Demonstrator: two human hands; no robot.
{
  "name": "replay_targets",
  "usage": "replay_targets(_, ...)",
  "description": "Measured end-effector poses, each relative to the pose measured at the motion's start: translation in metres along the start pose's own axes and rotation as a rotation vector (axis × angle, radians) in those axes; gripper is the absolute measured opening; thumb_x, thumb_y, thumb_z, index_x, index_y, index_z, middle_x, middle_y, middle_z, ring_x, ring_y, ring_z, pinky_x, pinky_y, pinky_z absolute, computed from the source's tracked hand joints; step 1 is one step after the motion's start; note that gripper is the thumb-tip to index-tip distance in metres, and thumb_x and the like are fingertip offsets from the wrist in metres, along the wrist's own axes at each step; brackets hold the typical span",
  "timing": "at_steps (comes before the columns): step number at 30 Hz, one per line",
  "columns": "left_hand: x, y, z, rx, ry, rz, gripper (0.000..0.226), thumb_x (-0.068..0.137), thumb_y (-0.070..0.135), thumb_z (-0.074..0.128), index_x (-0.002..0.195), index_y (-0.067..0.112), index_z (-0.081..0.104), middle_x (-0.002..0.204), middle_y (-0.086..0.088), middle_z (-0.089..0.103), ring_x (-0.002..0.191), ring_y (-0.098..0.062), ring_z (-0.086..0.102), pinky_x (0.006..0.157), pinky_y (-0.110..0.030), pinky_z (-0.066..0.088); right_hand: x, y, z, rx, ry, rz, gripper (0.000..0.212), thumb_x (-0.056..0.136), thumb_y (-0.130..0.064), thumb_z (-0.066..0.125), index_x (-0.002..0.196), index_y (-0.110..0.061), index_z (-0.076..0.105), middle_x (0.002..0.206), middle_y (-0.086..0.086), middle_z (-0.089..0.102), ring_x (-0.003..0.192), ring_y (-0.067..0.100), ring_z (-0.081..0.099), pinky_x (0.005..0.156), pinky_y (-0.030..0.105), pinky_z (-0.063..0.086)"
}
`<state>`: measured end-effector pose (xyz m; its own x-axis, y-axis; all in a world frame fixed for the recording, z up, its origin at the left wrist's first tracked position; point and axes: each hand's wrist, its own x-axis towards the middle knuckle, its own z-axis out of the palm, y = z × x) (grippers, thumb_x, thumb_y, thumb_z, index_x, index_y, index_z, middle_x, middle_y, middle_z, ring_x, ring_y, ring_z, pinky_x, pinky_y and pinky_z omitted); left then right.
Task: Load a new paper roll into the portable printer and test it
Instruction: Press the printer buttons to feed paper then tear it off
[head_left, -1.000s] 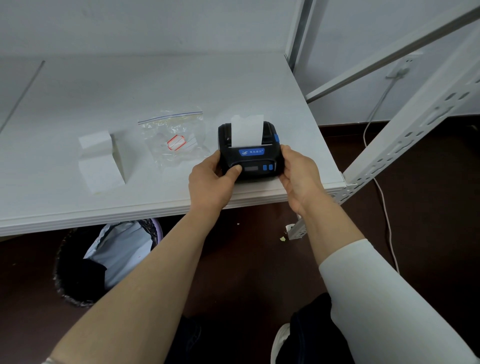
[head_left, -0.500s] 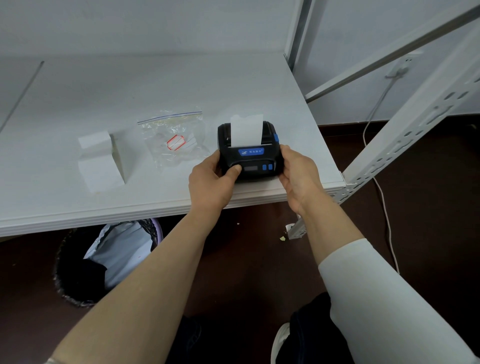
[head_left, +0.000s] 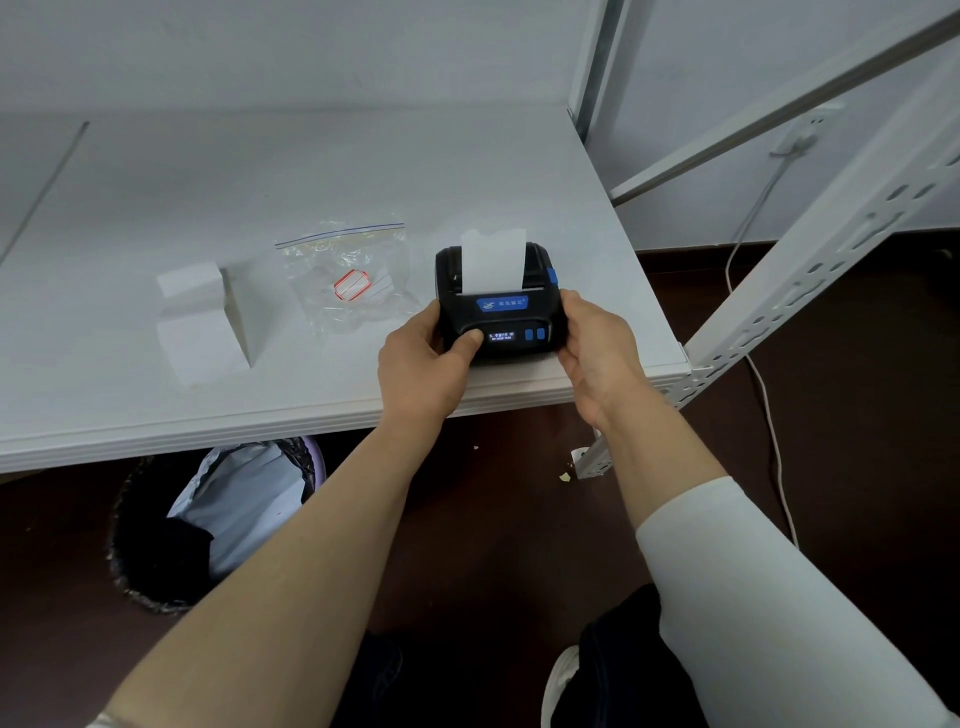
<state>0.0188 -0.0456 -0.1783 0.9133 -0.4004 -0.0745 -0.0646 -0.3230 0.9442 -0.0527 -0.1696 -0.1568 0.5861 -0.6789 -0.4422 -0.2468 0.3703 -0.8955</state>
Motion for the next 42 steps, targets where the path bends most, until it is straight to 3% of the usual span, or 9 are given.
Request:
replay_targets(4,-0.002,-0.004,-0.002,-0.005,-0.024,0.035,0.047,0.073,0.031,0.058,0.118,0.021,0.063,0.107,0.001,0.072,0.103,-0.017,0.066,0.098,-0.040,0.050,-0.002,-0.003,-0.004,0.056,-0.062,-0.024,0.023,0.092,-0.017,0.046,0.088,-0.018,0.069,0.106,0.009,0.071,0.109,0.022,0.062,0.100,0.033,0.045)
replay_targets(7,-0.004,-0.003,-0.002,-0.011,-0.085,0.052,0.049,0.072,0.025,0.066,0.120,0.020,0.059,0.108,0.002,0.071,0.104,-0.013,0.065,0.096,-0.031,0.051,-0.004,-0.008,-0.008,0.031,-0.126,-0.059,0.032,0.083,0.004,0.038,0.100,-0.004,0.065,0.108,0.017,0.067,0.109,0.028,0.061,0.089,0.026,0.050)
replay_targets(11,-0.003,-0.005,-0.004,0.087,-0.110,0.105,0.057,0.071,0.016,0.074,0.123,0.022,0.053,0.105,0.007,0.069,0.099,-0.011,0.064,0.085,-0.018,0.048,-0.005,-0.009,-0.010,-0.086,-0.127,-0.068,0.040,0.073,0.018,0.038,0.082,-0.010,0.064,0.112,0.014,0.064,0.119,0.030,0.055,0.104,0.037,0.044)
replay_targets(16,-0.002,-0.005,-0.004,0.156,-0.087,0.139,0.061,0.073,0.022,0.075,0.128,0.025,0.049,0.100,0.012,0.065,0.094,-0.009,0.062,0.079,-0.016,0.046,0.000,-0.005,-0.013,-0.111,-0.116,-0.055,0.076,0.072,0.024,0.041,0.141,-0.007,0.034,0.145,0.011,0.045,0.134,0.023,0.041,0.114,0.044,0.032)
replay_targets(20,-0.001,-0.007,-0.005,0.156,-0.088,0.143,0.057,0.073,0.022,0.076,0.125,0.024,0.052,0.099,0.012,0.066,0.096,-0.011,0.064,0.081,-0.018,0.047,-0.005,-0.005,-0.012,-0.173,-0.186,-0.123,0.063,0.070,0.026,0.042,0.102,-0.024,0.064,0.109,0.001,0.066,0.119,0.021,0.055,0.108,0.041,0.040)
replay_targets(22,-0.001,-0.008,-0.004,0.157,-0.084,0.145,0.058,0.073,0.022,0.076,0.125,0.025,0.052,0.100,0.012,0.066,0.097,-0.010,0.064,0.084,-0.022,0.048,-0.007,-0.006,-0.012,-0.175,-0.200,-0.145,0.061,0.071,0.026,0.043,0.087,-0.030,0.063,0.098,-0.004,0.067,0.115,0.020,0.057,0.107,0.040,0.042)
replay_targets(26,-0.001,-0.007,-0.005,0.153,-0.078,0.150,0.056,0.073,0.021,0.076,0.124,0.025,0.053,0.098,0.013,0.065,0.096,-0.010,0.063,0.084,-0.022,0.048,-0.005,-0.004,-0.012,-0.173,-0.206,-0.177,0.058,0.073,0.024,0.047,0.102,-0.024,0.064,0.100,-0.003,0.067,0.112,0.019,0.059,0.106,0.037,0.043)
replay_targets(39,0.000,-0.009,-0.003,0.130,-0.076,0.144,0.063,0.073,0.020,0.076,0.130,0.025,0.051,0.103,0.011,0.066,0.099,-0.008,0.062,0.085,-0.015,0.047,-0.002,-0.002,-0.012,-0.166,-0.220,-0.227,0.043,0.080,0.013,0.056,0.089,-0.028,0.063,0.095,-0.007,0.067,0.106,0.014,0.061,0.103,0.030,0.044)
replay_targets(42,0.000,-0.009,-0.004,0.137,-0.073,0.146,0.063,0.073,0.021,0.076,0.130,0.025,0.051,0.104,0.010,0.067,0.100,-0.009,0.063,0.086,-0.017,0.047,-0.002,-0.001,-0.011,-0.167,-0.208,-0.231,0.040,0.081,0.011,0.057,0.105,-0.020,0.064,0.095,-0.008,0.067,0.105,0.013,0.061,0.101,0.027,0.044)
